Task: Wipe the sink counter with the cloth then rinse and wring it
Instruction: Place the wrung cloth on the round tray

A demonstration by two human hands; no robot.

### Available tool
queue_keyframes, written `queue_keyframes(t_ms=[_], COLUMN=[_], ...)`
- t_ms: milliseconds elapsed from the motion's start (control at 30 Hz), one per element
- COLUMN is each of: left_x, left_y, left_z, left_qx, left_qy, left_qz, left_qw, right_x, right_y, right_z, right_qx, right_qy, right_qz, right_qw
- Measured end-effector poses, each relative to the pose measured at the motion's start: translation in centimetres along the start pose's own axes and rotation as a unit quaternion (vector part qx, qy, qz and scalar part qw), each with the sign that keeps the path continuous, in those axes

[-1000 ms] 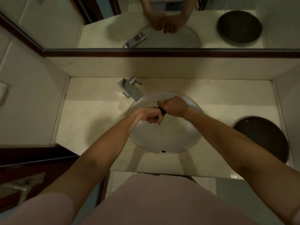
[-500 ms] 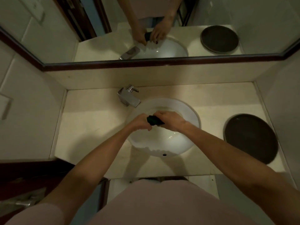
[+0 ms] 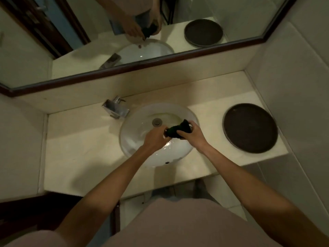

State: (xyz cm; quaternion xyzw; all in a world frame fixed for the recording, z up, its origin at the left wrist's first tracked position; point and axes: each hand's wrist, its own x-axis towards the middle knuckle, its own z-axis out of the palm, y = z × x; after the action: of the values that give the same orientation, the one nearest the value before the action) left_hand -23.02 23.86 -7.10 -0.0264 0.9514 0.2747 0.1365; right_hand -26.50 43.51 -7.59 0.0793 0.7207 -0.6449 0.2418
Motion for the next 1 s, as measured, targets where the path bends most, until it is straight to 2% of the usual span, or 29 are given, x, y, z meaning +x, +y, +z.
queue_keyframes(t_ms=[100, 200, 333, 400, 467, 600, 733, 900, 1000], left_x=[0.6, 0.6, 1.2, 1.9, 2.7, 4.1, 4.8, 5.1, 4.9], left_y=[4.7, 10.2, 17.8, 20.8, 23.1, 25.3, 25.7, 24.8, 24.2], left_z=[1.3, 4.0, 8.8, 10.9, 12.4, 14.2, 15.4, 17.1, 17.4], left_qx=[0.022, 0.001, -0.005, -0.019, -0.011, 0.098, 0.192, 0.228, 0.26], left_qy=[-0.034, -0.019, -0.041, -0.062, -0.097, -0.135, -0.151, -0.177, -0.2], left_qz=[0.006, 0.036, 0.058, 0.054, 0.05, 0.066, 0.093, 0.08, 0.08], left_qw=[0.999, 0.999, 0.997, 0.996, 0.994, 0.984, 0.965, 0.954, 0.941], right_x=[-1.8, -3.3, -4.4, -4.1, -3.3, -0.2, 3.7, 7.4, 7.8], right_y=[0.2, 0.7, 1.0, 1.5, 1.8, 1.7, 1.5, 3.8, 4.2], right_z=[-4.5, -9.4, -17.3, -21.7, -25.9, -31.8, -33.7, -34.2, -33.9], right_qx=[0.09, 0.079, 0.091, 0.017, -0.103, -0.287, -0.376, -0.507, -0.516], right_qy=[0.029, 0.016, 0.018, 0.05, 0.091, 0.112, 0.11, 0.036, 0.047], right_qz=[-0.008, 0.0, 0.008, 0.002, 0.001, -0.017, -0.012, -0.054, -0.047], right_qw=[0.995, 0.997, 0.996, 0.999, 0.991, 0.951, 0.92, 0.859, 0.854])
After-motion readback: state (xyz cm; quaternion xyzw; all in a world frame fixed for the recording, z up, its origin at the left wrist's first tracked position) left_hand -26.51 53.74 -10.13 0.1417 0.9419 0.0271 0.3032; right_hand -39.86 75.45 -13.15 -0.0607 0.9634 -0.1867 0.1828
